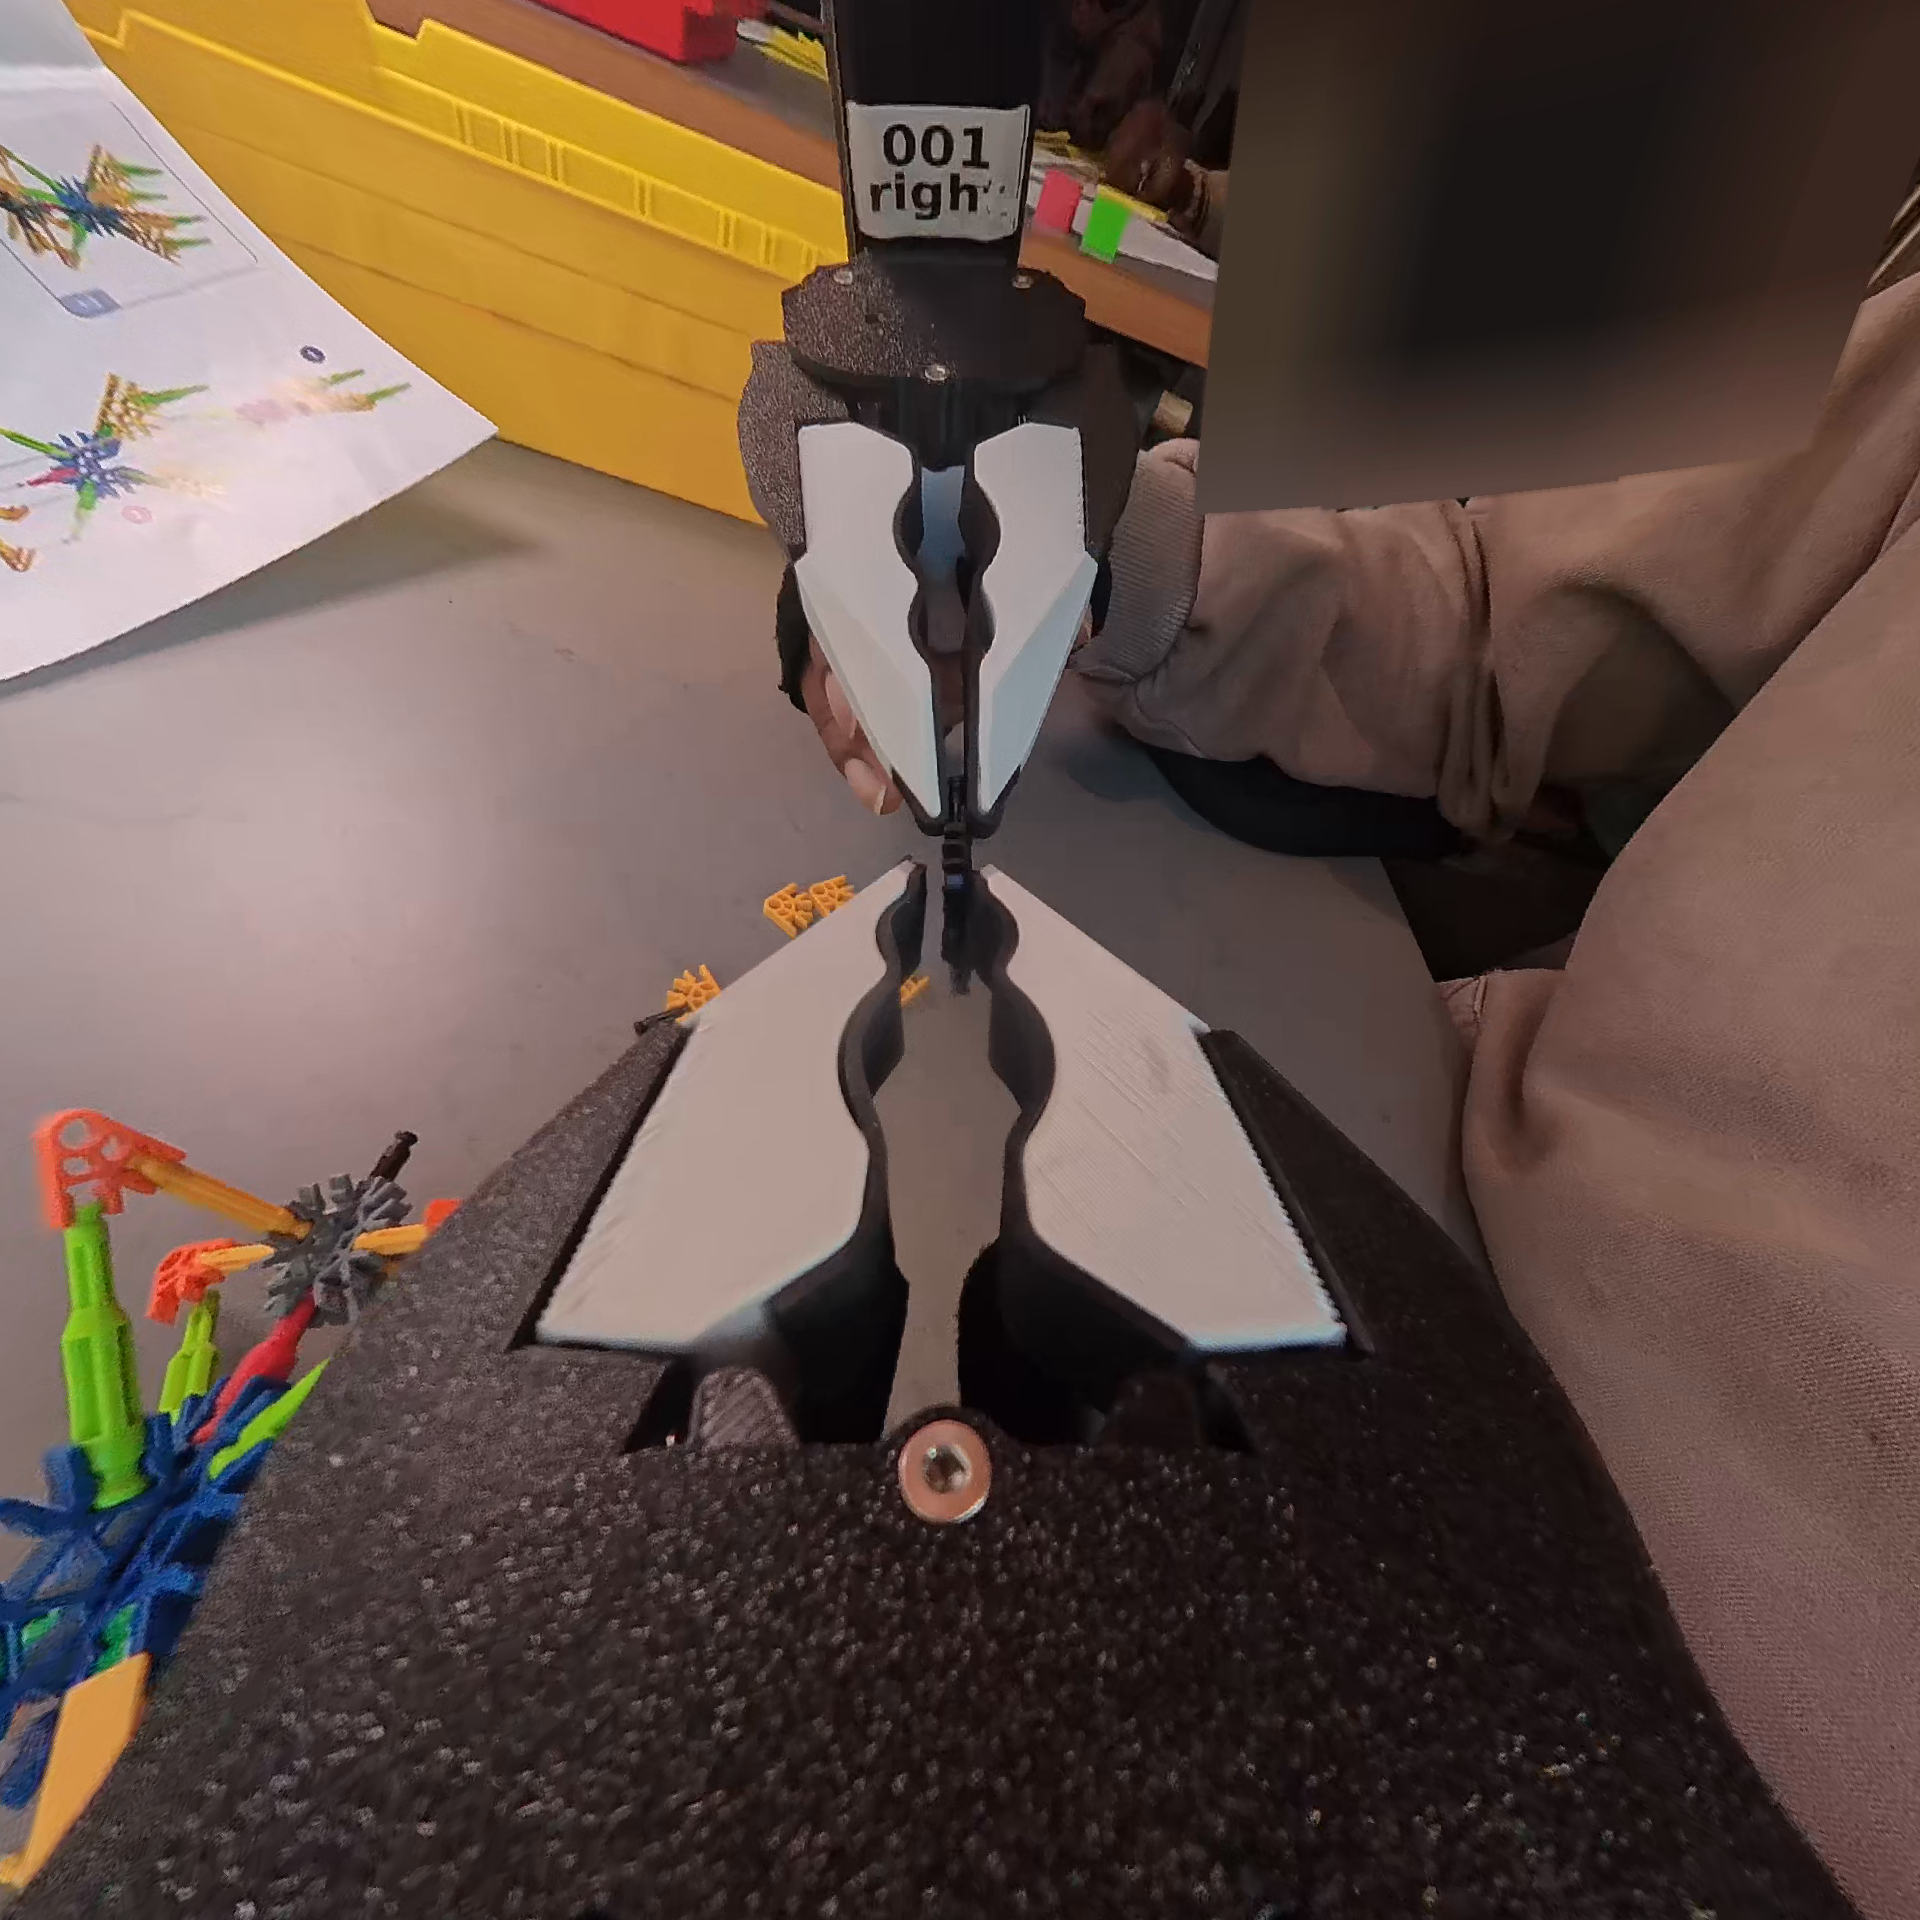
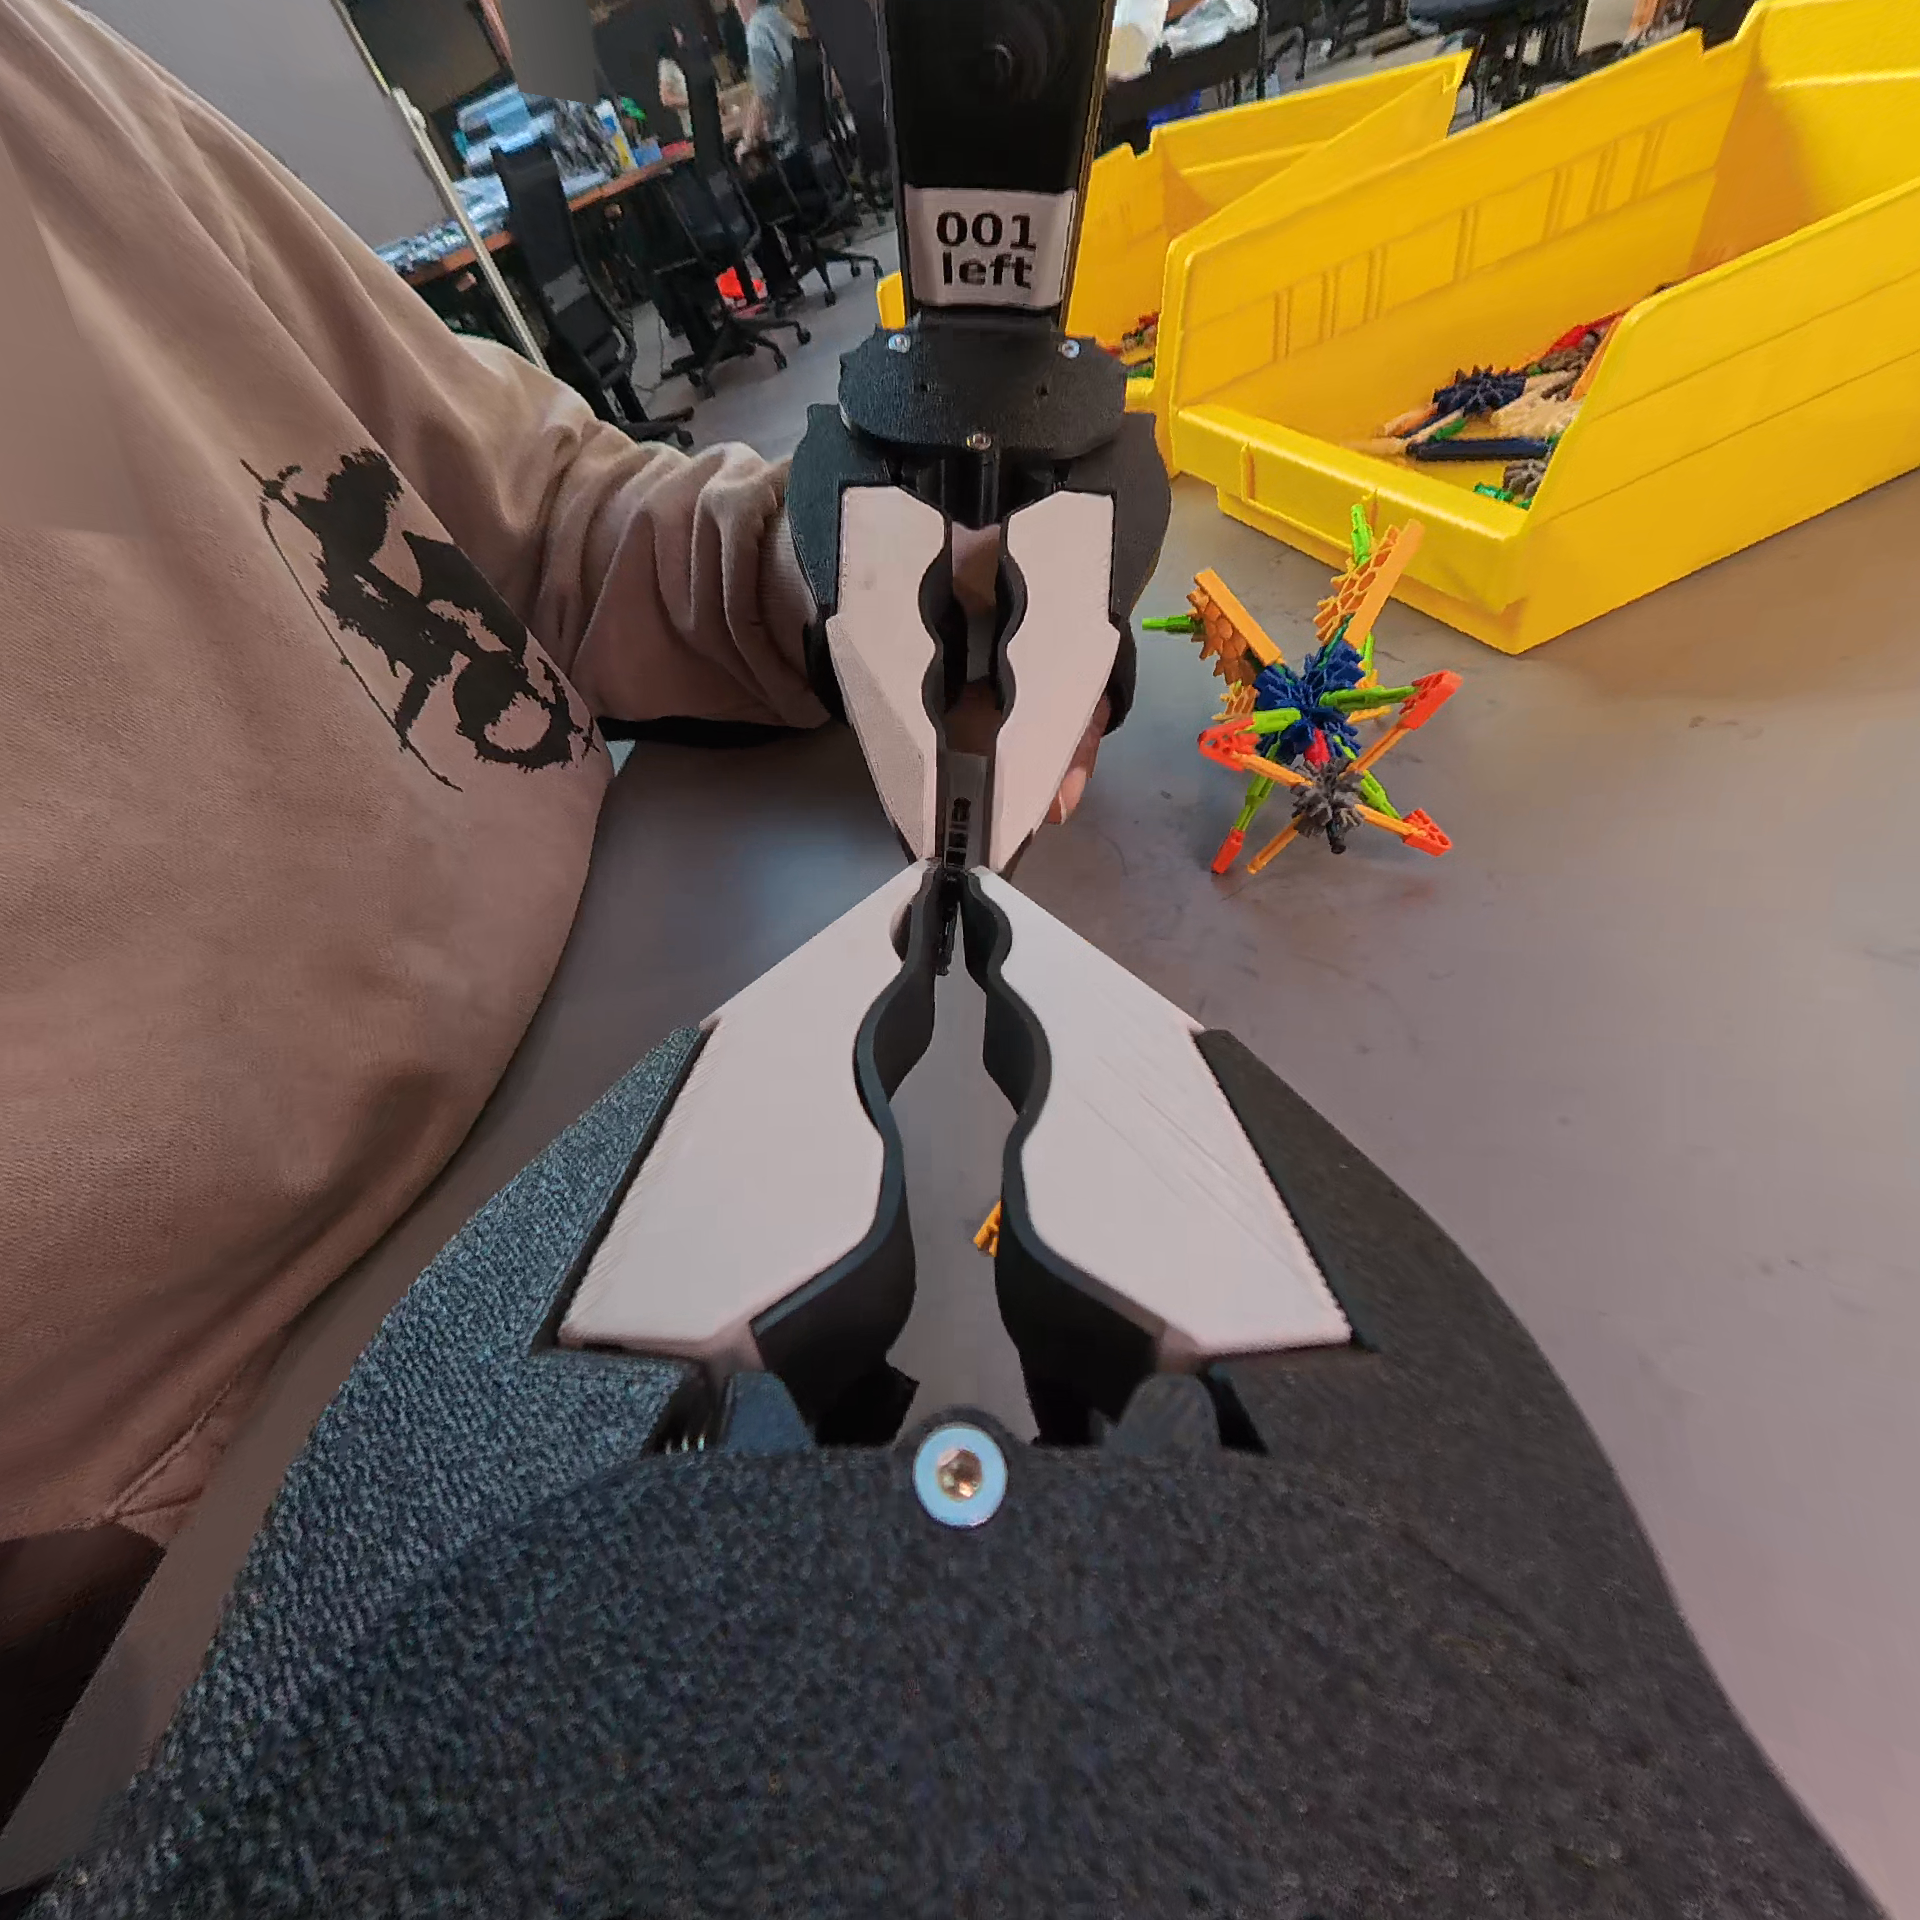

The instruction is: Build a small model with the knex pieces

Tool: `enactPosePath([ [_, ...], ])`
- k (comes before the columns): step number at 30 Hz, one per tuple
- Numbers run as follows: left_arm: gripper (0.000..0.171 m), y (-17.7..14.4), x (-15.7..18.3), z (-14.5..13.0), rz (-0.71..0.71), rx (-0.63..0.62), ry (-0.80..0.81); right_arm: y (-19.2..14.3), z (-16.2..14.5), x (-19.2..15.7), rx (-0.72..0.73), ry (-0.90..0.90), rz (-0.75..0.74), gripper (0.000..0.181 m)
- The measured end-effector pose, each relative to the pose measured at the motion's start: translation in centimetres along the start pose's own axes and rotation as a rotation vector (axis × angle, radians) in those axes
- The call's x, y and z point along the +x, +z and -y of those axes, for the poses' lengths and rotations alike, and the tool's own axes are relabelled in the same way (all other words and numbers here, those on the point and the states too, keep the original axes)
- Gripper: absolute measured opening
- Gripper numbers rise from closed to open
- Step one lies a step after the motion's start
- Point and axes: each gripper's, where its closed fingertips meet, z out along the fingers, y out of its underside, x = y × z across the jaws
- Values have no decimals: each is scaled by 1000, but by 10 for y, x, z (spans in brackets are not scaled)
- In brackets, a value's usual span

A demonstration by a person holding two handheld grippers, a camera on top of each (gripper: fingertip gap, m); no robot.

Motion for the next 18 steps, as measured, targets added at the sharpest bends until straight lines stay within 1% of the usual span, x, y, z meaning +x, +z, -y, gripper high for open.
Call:
enactPosePath([
  [2, 16, -2, 1, 5, -1, 30, 9, -3, 14, -1, 85, 13, 12, 0],
  [4, 16, -3, 3, 10, -12, 66, 5, -6, 24, -2, 145, 18, 17, 0],
  [7, 6, -7, 8, 19, -43, 121, 0, -5, 29, -4, 181, 29, 34, 0],
  [11, 3, -9, 15, 23, -108, 154, -36, -4, 33, -11, 220, 56, 90, 1],
  [14, 2, -10, 26, 25, -184, 167, -27, -4, 35, -22, 257, 90, 191, 1],
  [18, 2, -10, 40, 23, -242, 158, 24, -3, 36, -36, 277, 133, 314, 1],
])
